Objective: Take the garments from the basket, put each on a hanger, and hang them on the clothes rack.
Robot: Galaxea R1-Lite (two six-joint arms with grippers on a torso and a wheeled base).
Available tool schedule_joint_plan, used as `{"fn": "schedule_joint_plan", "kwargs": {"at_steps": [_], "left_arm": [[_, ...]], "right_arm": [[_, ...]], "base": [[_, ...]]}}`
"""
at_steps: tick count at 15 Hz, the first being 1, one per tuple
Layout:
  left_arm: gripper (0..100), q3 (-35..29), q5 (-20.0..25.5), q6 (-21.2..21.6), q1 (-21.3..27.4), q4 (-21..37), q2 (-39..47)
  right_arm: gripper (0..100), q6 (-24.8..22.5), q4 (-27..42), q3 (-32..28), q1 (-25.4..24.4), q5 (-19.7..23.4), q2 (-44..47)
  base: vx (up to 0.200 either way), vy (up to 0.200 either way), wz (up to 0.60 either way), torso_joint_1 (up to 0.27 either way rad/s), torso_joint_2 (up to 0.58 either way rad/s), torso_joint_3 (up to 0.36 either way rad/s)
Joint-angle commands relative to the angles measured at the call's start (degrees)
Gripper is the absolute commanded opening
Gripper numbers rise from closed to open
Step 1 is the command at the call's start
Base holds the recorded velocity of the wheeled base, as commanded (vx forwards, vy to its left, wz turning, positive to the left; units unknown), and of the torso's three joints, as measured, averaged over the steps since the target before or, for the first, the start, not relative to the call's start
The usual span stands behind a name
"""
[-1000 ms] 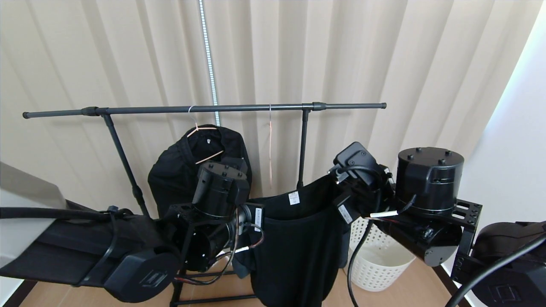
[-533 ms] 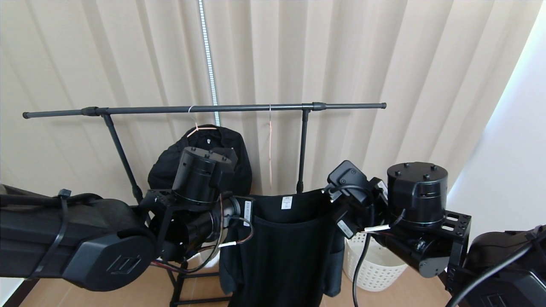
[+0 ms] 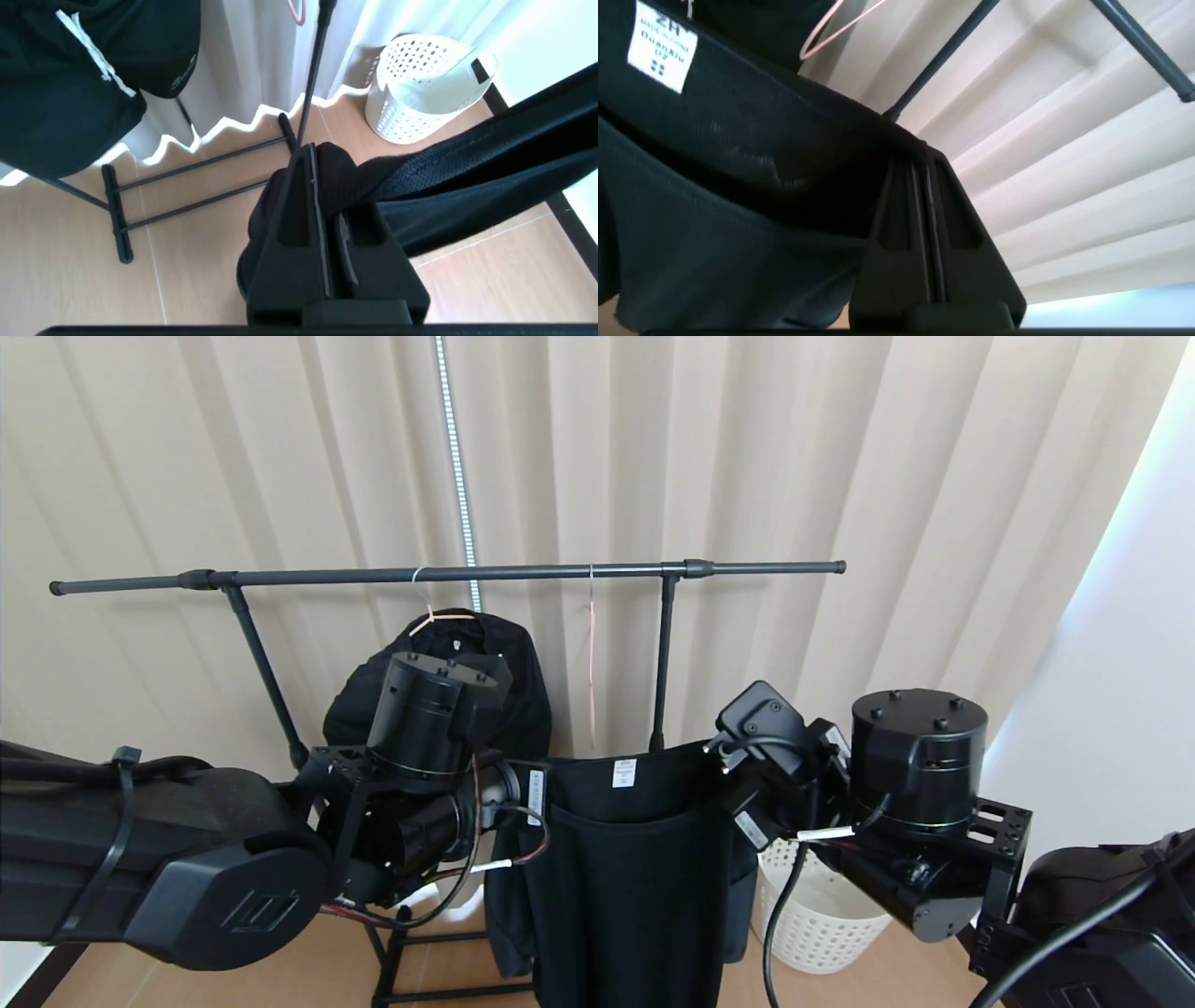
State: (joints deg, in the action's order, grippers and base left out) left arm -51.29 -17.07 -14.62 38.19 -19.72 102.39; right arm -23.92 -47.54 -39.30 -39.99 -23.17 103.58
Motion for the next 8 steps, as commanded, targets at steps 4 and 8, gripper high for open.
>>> {"fn": "schedule_joint_plan", "kwargs": {"at_steps": [4,8], "left_arm": [[0,-2.8,1.0,0.2,-0.1,0.3,-1.0],[0,-19.4,6.3,4.1,-2.6,12.3,2.0]], "right_arm": [[0,-5.8,2.1,4.4,-0.4,1.4,-6.0],[0,-5.9,4.4,4.5,-6.9,1.9,-6.2]], "base": [[0.0,0.0,0.0,0.0,0.0,0.0],[0.0,0.0,0.0,0.0,0.0,0.0]]}}
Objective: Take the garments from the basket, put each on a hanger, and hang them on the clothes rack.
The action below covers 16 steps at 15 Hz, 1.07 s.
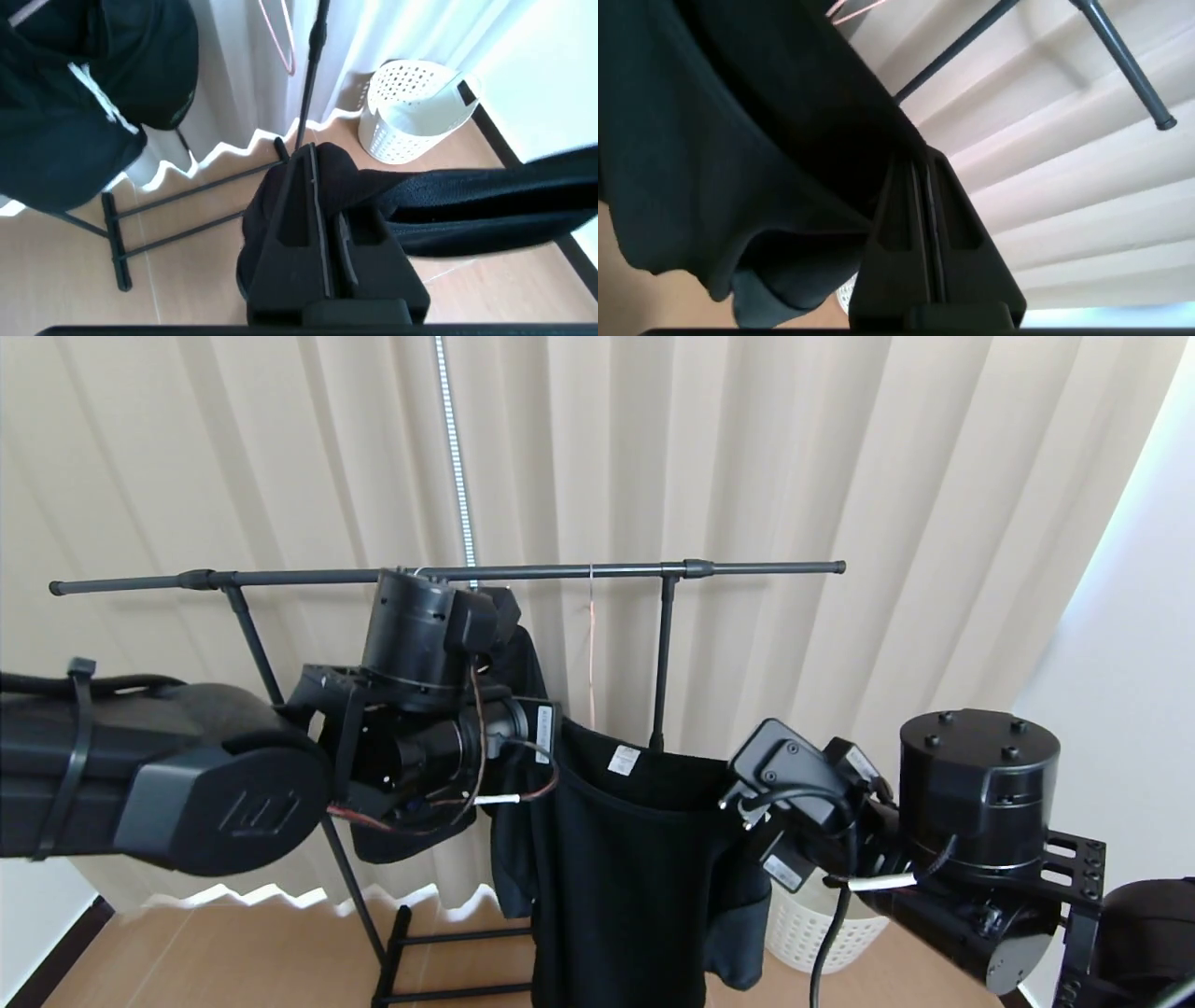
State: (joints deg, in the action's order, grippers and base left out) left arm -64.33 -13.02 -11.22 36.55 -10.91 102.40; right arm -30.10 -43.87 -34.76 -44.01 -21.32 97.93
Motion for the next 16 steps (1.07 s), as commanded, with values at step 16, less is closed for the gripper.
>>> {"fn": "schedule_joint_plan", "kwargs": {"at_steps": [16], "left_arm": [[0,-21.6,17.4,1.8,-1.2,8.7,9.8]], "right_arm": [[0,32.6,3.1,-13.8,-22.7,-2.8,9.6]], "base": [[0.0,0.0,0.0,0.0,0.0,0.0]]}}
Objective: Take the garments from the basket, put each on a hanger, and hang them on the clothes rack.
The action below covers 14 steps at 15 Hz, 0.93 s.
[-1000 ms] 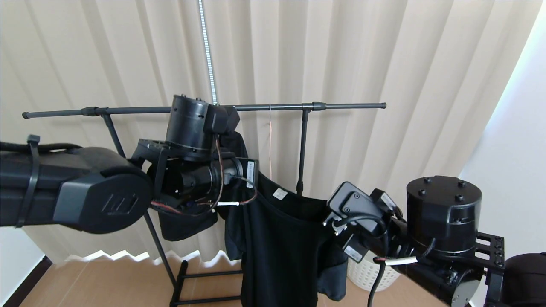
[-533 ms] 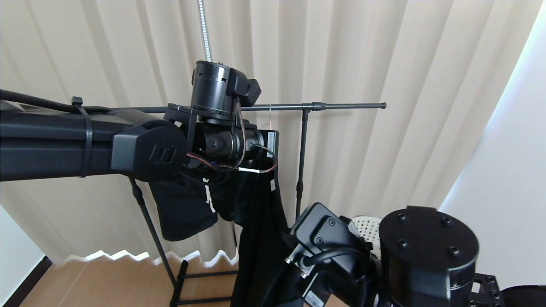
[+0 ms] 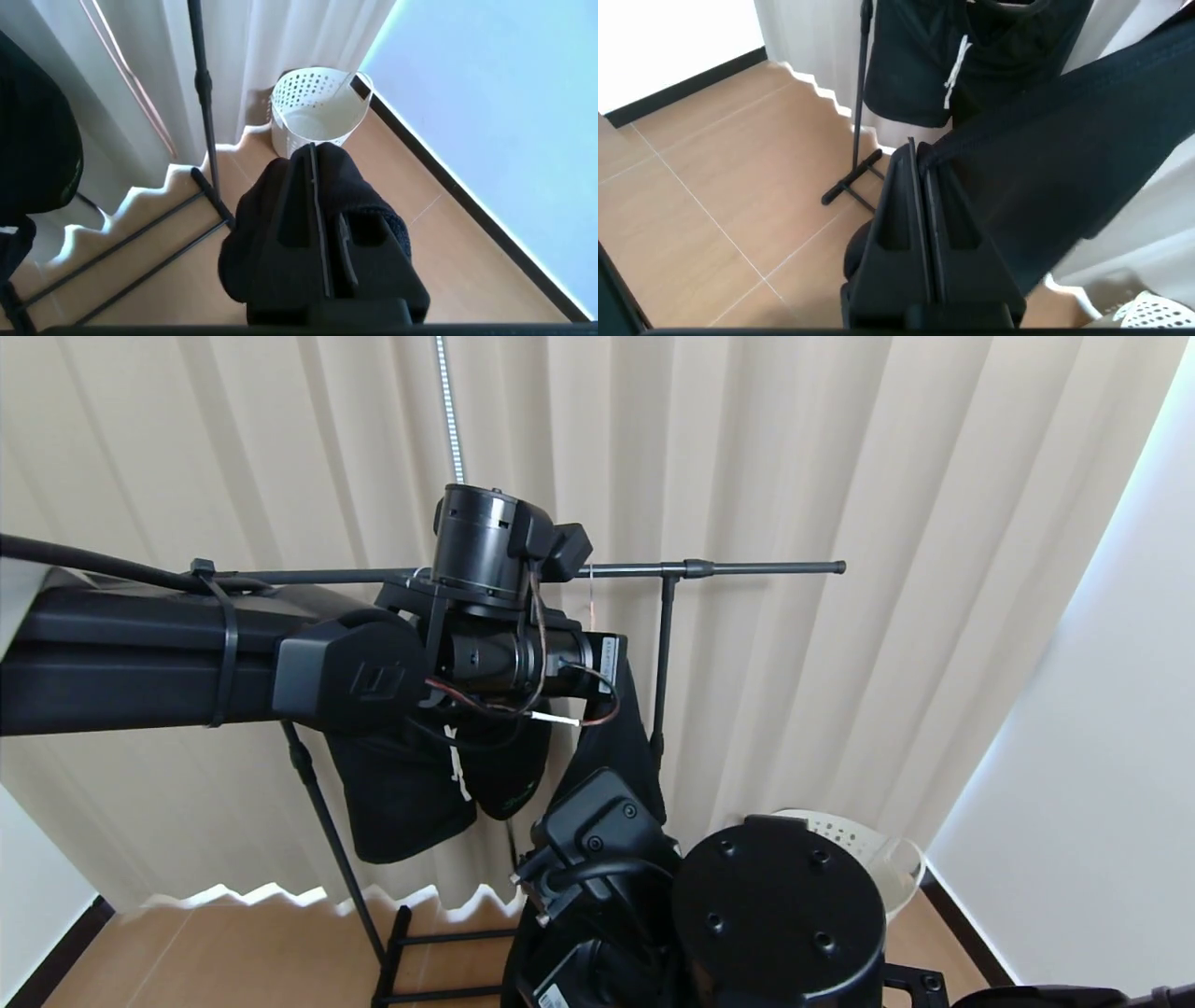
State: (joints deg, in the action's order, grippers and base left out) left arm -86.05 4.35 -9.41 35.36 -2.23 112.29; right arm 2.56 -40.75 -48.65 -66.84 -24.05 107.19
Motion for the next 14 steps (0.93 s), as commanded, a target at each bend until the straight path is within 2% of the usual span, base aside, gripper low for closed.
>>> {"fn": "schedule_joint_plan", "kwargs": {"at_steps": [1,2,4,6,9,11,12,13,14], "left_arm": [[0,0.4,-0.3,-0.1,-0.4,0.2,-0.3],[0,0.9,-0.3,0.1,-1.2,0.5,-0.6],[0,2.0,-0.5,3.6,-3.5,4.7,-2.7],[0,2.1,-2.3,5.0,-5.2,10.7,-4.5],[0,5.9,-5.6,6.4,-5.9,15.5,-6.1],[0,11.8,-6.1,6.3,-5.1,15.8,-7.3],[0,12.0,-6.1,6.3,-5.0,15.8,-7.4],[0,14.9,-6.2,4.0,-2.5,15.9,-8.9],[0,14.9,-6.2,4.0,-2.5,15.9,-8.9]], "right_arm": [[0,-1.2,0.3,1.2,1.5,-0.3,-0.8],[0,-4.5,0.4,2.8,2.9,-0.4,-2.0],[0,-15.7,0.1,7.9,7.8,-0.3,-5.3],[0,-20.8,0.3,9.0,14.0,-0.5,-6.4],[0,-21.5,-0.3,6.6,21.4,-0.4,-5.1],[0,-20.0,-0.6,2.7,24.1,-0.2,-2.4],[0,-19.7,-0.6,2.5,24.1,-0.2,-2.3],[0,-13.5,-0.6,-1.9,24.2,-1.6,1.3],[0,-13.5,-0.6,-1.9,24.2,-1.6,1.3]], "base": [[0.0,0.0,0.0,0.0,0.0,0.0],[0.0,0.0,0.0,0.0,0.0,0.0],[0.0,0.0,0.0,0.0,0.0,0.0],[0.0,0.0,0.0,0.0,0.0,0.0],[0.0,0.0,0.0,0.0,0.0,0.0],[0.0,0.0,0.0,0.0,0.0,0.0],[0.0,0.0,0.0,0.0,0.0,0.0],[0.0,0.0,0.0,0.0,0.0,0.0],[0.0,0.0,0.0,0.0,0.0,0.0]]}}
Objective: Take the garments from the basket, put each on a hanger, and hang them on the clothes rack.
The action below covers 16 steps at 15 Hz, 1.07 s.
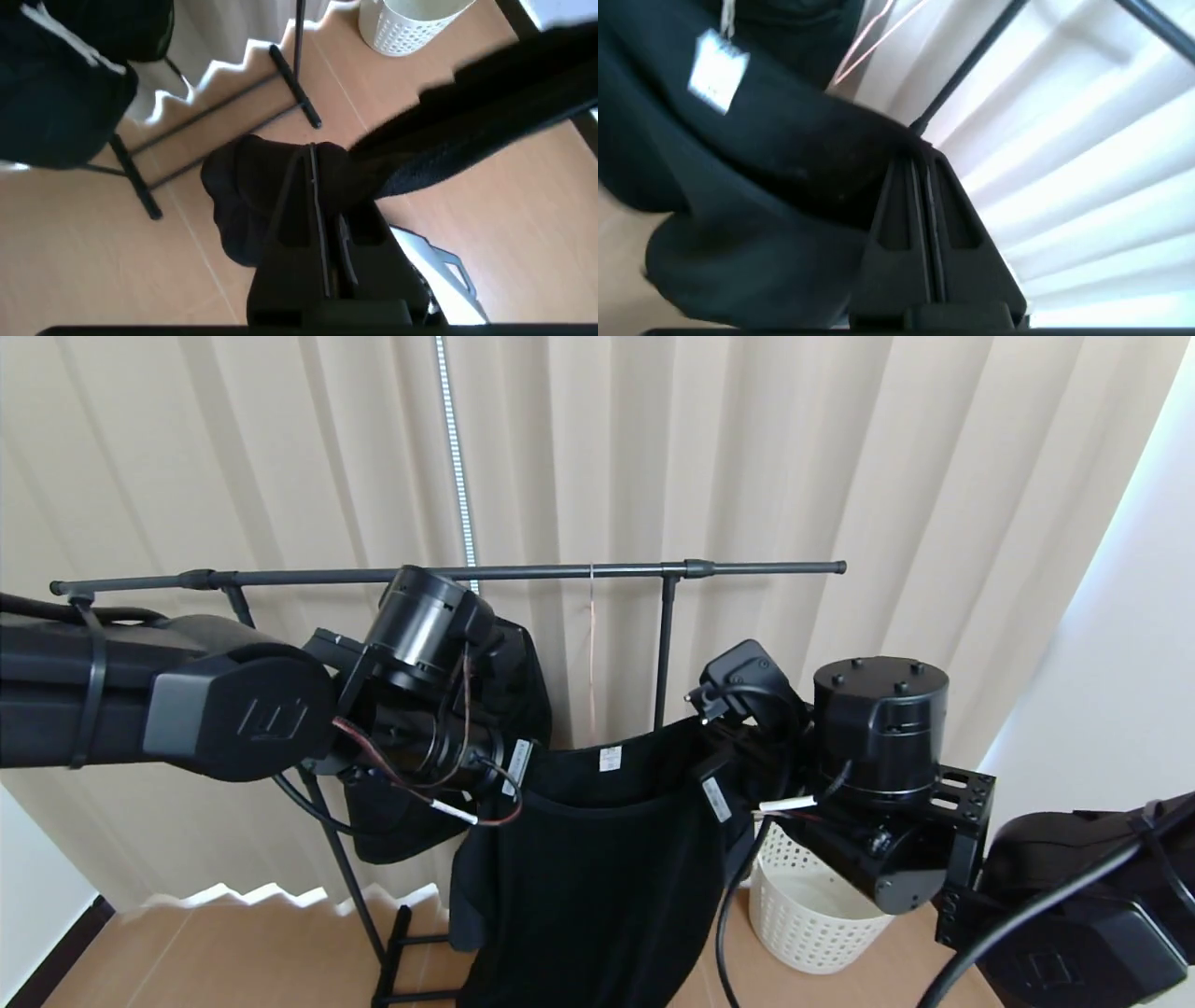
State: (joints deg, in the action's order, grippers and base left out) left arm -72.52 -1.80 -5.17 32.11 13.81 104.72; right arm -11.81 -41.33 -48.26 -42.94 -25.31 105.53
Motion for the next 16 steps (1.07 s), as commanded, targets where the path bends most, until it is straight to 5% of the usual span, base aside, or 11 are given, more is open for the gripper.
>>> {"fn": "schedule_joint_plan", "kwargs": {"at_steps": [1,8,16], "left_arm": [[0,3.9,0.0,-4.3,4.7,0.0,-2.9],[0,3.4,0.6,-21.3,18.2,-1.2,-2.9],[0,4.9,-0.1,-22.5,18.7,-2.9,-3.4]], "right_arm": [[0,6.3,0.0,-7.7,0.3,-3.3,7.4],[0,19.5,-0.1,-14.7,-1.7,-3.3,10.5],[0,19.4,0.0,-14.6,-0.8,-3.3,9.2]], "base": [[0.0,0.0,0.0,0.0,0.0,0.0],[0.0,0.0,0.0,0.0,0.0,0.0],[0.0,0.0,0.0,0.0,0.0,0.0]]}}
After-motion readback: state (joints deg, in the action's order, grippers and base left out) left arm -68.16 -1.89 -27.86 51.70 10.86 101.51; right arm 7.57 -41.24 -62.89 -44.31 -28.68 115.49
